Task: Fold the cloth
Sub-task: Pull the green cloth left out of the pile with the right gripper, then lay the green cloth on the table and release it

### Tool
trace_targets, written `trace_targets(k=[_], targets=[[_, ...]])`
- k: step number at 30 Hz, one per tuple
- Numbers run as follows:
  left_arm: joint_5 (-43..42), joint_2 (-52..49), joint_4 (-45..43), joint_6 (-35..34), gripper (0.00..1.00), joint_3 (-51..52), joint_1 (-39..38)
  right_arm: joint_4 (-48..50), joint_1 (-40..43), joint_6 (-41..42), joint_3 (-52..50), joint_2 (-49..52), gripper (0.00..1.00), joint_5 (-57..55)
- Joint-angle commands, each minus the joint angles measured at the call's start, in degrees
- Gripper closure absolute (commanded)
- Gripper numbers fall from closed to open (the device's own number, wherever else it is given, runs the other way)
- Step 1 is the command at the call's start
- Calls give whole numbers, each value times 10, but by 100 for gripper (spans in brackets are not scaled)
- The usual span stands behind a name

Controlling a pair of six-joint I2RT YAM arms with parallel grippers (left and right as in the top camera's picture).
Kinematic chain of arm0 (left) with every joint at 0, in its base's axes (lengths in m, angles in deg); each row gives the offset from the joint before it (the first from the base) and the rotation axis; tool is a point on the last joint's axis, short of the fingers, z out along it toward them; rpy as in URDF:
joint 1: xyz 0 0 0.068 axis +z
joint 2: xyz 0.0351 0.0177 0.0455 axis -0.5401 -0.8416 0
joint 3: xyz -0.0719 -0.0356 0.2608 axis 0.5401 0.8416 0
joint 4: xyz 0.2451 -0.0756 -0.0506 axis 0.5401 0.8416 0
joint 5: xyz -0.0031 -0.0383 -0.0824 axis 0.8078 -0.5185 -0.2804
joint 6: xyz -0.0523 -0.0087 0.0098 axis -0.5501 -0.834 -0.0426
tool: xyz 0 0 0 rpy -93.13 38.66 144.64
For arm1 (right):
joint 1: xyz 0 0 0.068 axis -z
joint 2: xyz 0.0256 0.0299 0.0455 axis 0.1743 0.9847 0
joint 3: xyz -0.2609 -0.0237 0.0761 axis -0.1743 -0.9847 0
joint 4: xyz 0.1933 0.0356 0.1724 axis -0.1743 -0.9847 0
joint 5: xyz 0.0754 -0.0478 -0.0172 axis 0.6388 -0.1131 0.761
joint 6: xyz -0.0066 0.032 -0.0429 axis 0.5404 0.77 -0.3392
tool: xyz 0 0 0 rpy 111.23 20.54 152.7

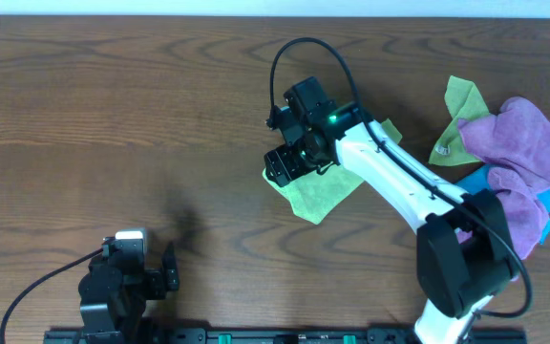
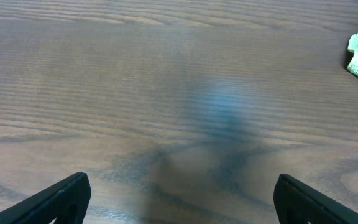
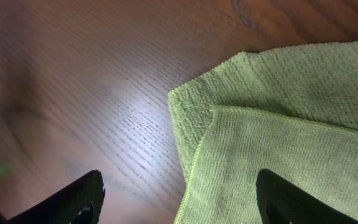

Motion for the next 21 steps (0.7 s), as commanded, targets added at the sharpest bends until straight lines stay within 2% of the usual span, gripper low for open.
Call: trace_targets(k=[1, 11, 16, 21], targets=[[4, 3, 0, 3, 5, 1, -3, 2, -4, 8, 6, 18, 23, -4], [4, 3, 0, 3, 5, 1, -3, 0, -5, 8, 6, 54, 30, -19], [4, 3, 0, 3, 5, 1, -3, 6, -5, 8, 6, 58, 37, -47], [4, 3, 0, 3, 5, 1, -3, 16, -5, 8, 6, 65, 39, -53]])
